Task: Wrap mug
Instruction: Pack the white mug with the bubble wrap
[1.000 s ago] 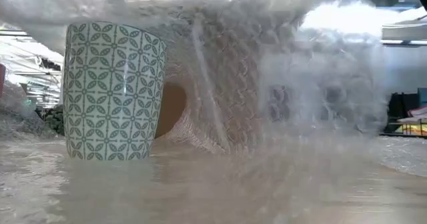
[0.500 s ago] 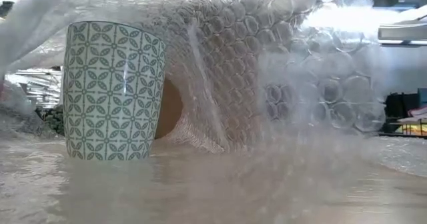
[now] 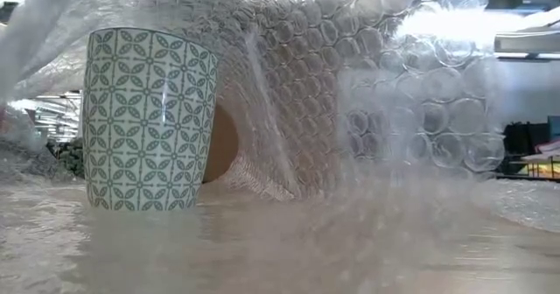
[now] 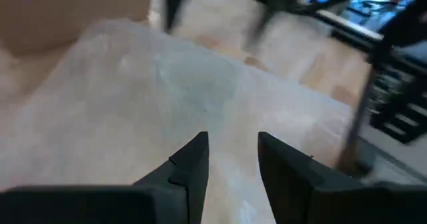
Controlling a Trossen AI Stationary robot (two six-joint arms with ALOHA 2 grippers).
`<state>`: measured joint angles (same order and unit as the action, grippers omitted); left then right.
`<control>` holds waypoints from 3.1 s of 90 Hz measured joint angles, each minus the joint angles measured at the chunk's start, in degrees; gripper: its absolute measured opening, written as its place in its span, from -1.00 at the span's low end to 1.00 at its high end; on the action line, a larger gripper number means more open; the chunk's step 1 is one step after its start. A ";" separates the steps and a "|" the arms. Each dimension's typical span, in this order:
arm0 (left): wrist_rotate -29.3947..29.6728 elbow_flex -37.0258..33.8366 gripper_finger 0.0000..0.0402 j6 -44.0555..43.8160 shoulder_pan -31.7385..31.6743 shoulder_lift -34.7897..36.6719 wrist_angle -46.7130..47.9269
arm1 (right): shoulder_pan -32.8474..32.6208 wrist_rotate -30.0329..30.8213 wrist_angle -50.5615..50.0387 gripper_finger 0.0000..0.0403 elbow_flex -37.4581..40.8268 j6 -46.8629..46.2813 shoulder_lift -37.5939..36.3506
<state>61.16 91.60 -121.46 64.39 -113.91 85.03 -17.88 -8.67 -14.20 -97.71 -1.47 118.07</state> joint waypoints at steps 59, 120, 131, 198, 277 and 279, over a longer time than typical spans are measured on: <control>-13.14 -6.14 -1.00 30.97 -19.77 5.48 4.91 | -15.93 13.61 -19.66 0.52 0.06 -11.62 -1.60; -28.21 -7.51 -1.00 51.70 -17.67 17.31 -17.68 | -10.35 13.04 5.94 0.52 11.37 -18.21 -0.36; -28.36 -7.51 -1.00 53.61 -16.81 17.31 -23.83 | -10.83 12.88 6.98 0.52 11.21 -18.17 1.36; -19.46 -9.29 -1.00 68.55 -28.09 17.33 -20.92 | -13.71 12.92 8.10 0.52 5.71 -15.13 1.01; -26.55 -51.40 -1.00 70.74 -30.39 28.94 -69.47 | -10.48 12.20 16.66 0.52 5.57 -16.55 10.66; -26.53 -51.77 -1.00 70.82 -30.33 28.94 -70.13 | -10.49 12.36 16.67 0.52 5.57 -16.55 10.66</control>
<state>34.63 39.83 -50.64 34.06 -84.97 14.90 -28.37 3.68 2.47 -92.14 -18.02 128.73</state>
